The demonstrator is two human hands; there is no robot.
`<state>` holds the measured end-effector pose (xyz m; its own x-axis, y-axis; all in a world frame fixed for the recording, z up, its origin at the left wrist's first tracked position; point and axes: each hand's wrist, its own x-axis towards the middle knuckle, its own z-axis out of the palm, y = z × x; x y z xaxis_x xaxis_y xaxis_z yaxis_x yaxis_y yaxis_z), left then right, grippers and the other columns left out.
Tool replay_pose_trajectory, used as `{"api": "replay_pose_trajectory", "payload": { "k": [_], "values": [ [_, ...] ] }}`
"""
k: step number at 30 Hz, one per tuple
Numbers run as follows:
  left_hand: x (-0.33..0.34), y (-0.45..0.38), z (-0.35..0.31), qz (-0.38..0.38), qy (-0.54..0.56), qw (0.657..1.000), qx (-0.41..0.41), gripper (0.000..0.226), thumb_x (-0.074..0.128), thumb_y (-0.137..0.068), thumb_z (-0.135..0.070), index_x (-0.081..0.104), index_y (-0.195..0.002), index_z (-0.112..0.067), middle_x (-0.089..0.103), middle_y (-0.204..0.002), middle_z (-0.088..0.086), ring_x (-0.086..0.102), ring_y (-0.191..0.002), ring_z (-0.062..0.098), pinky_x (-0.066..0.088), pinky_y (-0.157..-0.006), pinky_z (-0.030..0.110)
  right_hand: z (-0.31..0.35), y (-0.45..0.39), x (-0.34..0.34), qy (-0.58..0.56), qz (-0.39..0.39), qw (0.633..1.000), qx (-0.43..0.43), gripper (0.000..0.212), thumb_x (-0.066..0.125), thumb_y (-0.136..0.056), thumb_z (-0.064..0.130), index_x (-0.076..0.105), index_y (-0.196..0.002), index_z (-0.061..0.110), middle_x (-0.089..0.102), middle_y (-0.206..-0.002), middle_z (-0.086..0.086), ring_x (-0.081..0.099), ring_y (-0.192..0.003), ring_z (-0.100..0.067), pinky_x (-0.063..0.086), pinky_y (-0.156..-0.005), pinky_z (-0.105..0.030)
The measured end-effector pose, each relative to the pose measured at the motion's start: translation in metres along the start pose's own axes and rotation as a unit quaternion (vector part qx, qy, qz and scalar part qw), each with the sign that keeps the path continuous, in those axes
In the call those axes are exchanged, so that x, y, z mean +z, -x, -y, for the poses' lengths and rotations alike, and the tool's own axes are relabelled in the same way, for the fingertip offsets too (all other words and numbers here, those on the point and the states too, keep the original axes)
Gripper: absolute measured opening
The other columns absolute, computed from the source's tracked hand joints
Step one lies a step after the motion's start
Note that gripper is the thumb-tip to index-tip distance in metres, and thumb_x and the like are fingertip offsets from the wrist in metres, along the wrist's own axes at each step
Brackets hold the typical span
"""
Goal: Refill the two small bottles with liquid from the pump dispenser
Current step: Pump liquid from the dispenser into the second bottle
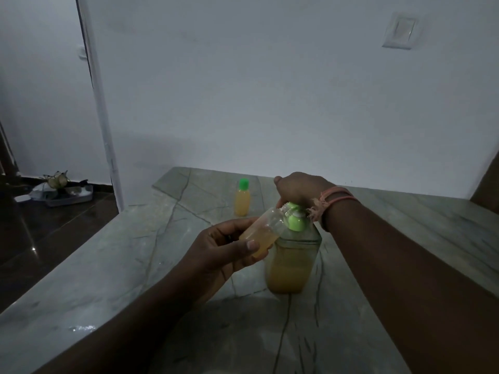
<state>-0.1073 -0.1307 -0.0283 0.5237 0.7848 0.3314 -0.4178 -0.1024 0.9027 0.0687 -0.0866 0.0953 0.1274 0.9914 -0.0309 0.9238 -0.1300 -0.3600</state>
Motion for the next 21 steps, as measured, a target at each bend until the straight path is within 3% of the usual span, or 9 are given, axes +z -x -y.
{"api": "replay_pose_trajectory", "payload": {
  "k": [3, 7, 14, 17, 21],
  "values": [
    [0.000, 0.000, -0.002, 0.001, 0.013, 1.000, 0.001, 0.055, 0.086, -0.075, -0.033, 0.070, -0.126, -0.020, 0.067, -0.130, 0.009, 0.064, -0.119, 0.031, 0.056, -0.090, 0.032, 0.003, 0.000, -0.002, -0.002, -0.008, 1.000, -0.004, 0.049, 0.018, -0.104, 0.028, 0.053, -0.130, 0.005, 0.052, -0.137, -0.013, 0.049, -0.121, -0.030, 0.036, -0.096, -0.032],
    [-0.003, -0.002, 0.000, 0.017, 0.011, 1.000, 0.005, 0.053, 0.083, -0.079, -0.032, 0.068, -0.128, -0.020, 0.065, -0.132, 0.010, 0.064, -0.119, 0.032, 0.056, -0.091, 0.032, -0.003, -0.007, 0.002, -0.015, -0.020, 1.000, 0.007, 0.050, 0.021, -0.103, 0.030, 0.058, -0.125, 0.005, 0.054, -0.133, -0.015, 0.052, -0.115, -0.029, 0.036, -0.087, -0.030],
    [-0.002, -0.001, 0.000, 0.016, 0.012, 1.000, 0.006, 0.056, 0.085, -0.077, -0.032, 0.068, -0.128, -0.018, 0.066, -0.131, 0.010, 0.064, -0.119, 0.032, 0.056, -0.091, 0.033, 0.000, 0.004, 0.001, -0.029, -0.016, 0.999, 0.009, 0.050, 0.017, -0.104, 0.025, 0.051, -0.132, 0.002, 0.049, -0.139, -0.016, 0.047, -0.125, -0.029, 0.035, -0.100, -0.031],
    [-0.001, 0.001, -0.001, 0.015, 0.018, 1.000, 0.010, 0.057, 0.086, -0.076, -0.032, 0.068, -0.128, -0.017, 0.065, -0.131, 0.012, 0.064, -0.118, 0.033, 0.056, -0.091, 0.033, -0.001, 0.006, -0.003, -0.046, -0.013, 0.999, -0.007, 0.051, 0.019, -0.104, 0.028, 0.056, -0.125, 0.001, 0.054, -0.132, -0.018, 0.051, -0.118, -0.031, 0.037, -0.094, -0.031],
    [-0.002, -0.001, 0.000, 0.027, 0.019, 0.999, 0.011, 0.053, 0.083, -0.079, -0.030, 0.068, -0.128, -0.016, 0.065, -0.131, 0.012, 0.064, -0.119, 0.032, 0.055, -0.091, 0.033, -0.006, -0.001, 0.002, -0.061, -0.022, 0.998, -0.007, 0.042, 0.022, -0.103, 0.016, 0.049, -0.130, 0.000, 0.052, -0.133, -0.020, 0.050, -0.111, -0.032, 0.038, -0.090, -0.033]
  ]
}}
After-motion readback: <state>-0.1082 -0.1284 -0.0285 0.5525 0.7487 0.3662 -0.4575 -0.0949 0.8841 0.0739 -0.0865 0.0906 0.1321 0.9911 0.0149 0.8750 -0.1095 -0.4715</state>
